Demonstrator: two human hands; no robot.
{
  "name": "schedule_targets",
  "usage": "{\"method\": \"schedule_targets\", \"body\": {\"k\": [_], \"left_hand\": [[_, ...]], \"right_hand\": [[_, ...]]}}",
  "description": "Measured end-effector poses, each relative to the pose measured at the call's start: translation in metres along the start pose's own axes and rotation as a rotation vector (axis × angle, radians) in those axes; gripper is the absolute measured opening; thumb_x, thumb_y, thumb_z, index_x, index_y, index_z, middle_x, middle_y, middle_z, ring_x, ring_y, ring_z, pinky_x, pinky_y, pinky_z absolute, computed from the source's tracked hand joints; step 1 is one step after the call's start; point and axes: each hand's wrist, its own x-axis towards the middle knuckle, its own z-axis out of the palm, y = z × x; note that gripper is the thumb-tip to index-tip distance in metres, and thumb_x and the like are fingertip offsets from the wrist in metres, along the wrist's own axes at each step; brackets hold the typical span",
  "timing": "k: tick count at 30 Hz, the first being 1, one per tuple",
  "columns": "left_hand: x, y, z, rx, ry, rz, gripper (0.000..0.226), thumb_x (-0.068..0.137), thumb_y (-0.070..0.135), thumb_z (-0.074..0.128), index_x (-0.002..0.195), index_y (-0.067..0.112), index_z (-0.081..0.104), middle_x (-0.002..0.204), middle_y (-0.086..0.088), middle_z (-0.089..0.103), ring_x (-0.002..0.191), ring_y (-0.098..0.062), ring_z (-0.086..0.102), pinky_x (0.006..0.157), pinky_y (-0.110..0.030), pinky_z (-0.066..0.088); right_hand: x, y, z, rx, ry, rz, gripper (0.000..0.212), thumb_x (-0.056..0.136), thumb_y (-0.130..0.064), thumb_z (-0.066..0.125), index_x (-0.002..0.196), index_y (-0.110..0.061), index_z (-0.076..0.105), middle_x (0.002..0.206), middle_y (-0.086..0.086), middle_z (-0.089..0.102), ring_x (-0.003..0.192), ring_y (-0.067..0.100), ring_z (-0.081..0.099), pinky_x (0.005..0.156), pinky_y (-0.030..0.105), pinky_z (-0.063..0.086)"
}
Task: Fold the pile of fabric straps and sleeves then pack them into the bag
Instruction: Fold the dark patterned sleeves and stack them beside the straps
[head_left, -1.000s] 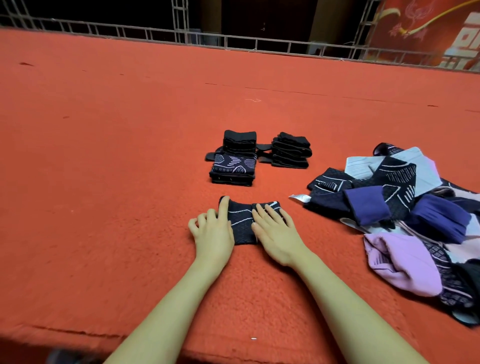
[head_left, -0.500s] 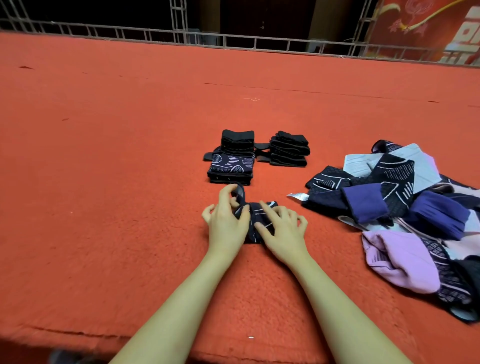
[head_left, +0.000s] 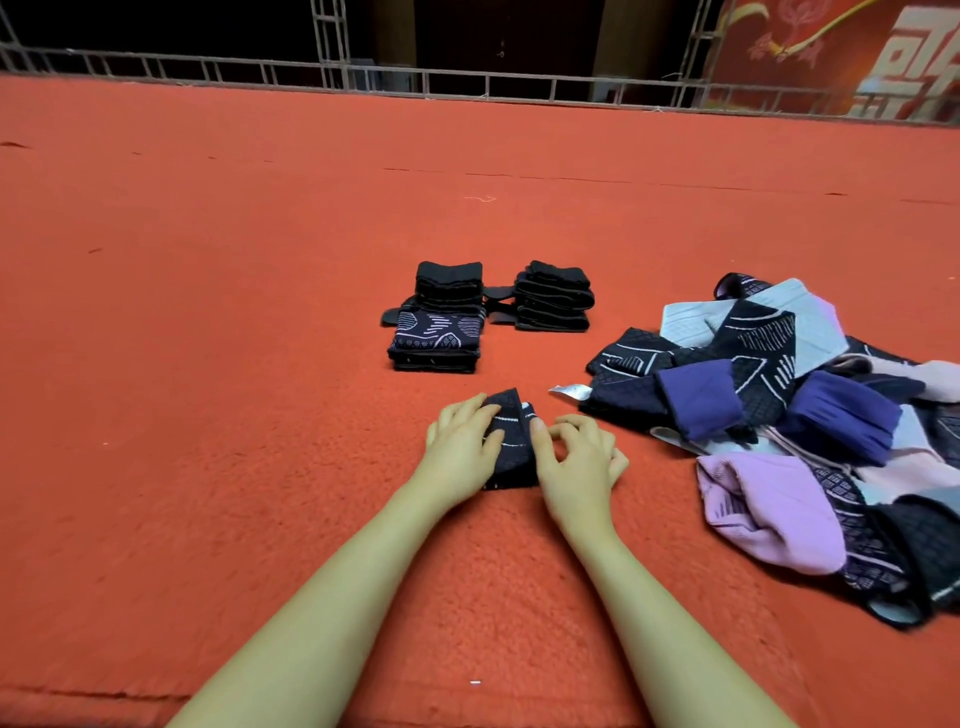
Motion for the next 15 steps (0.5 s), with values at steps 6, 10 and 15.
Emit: {"method": "schedule_targets", "body": {"k": [6,10,15], "left_hand": [[0.001,-0.009,-0.01,-0.001,-0.085,0.026,0.046,0.104,0.026,0.031,0.15,0.029,0.025,0.159,0.007,0.011,0.146,-0.01,0.003,0.115,-0.032,0.0],[-0.006,-0.012,-0.019,0.07,-0.024,0.106,0.047,0.102,0.022,0.036,0.148,0.025,0.029,0.158,0.007,0.017,0.145,-0.01,0.009,0.111,-0.025,0.003],[-0.013,-0.01,-0.013,0.115,0.05,0.153,0.047,0.101,0.03,0.041,0.147,0.024,0.033,0.157,0.005,0.022,0.144,-0.01,0.016,0.109,-0.024,0.008]], "right_hand": [[-0.002,0.004,0.003,-0.143,-0.121,-0.112,0.024,0.081,-0.044,0.069,0.086,-0.021,0.063,0.117,-0.006,0.049,0.116,0.016,0.036,0.092,0.027,0.013],[-0.003,0.002,0.002,-0.127,-0.138,-0.124,0.016,0.085,-0.033,0.067,0.083,-0.023,0.054,0.116,-0.004,0.048,0.114,0.019,0.037,0.087,0.024,0.013],[-0.007,0.001,-0.004,-0.074,-0.088,-0.114,0.015,0.088,-0.018,0.061,0.085,-0.021,0.046,0.085,-0.009,0.052,0.091,0.019,0.048,0.078,0.028,0.015]]}}
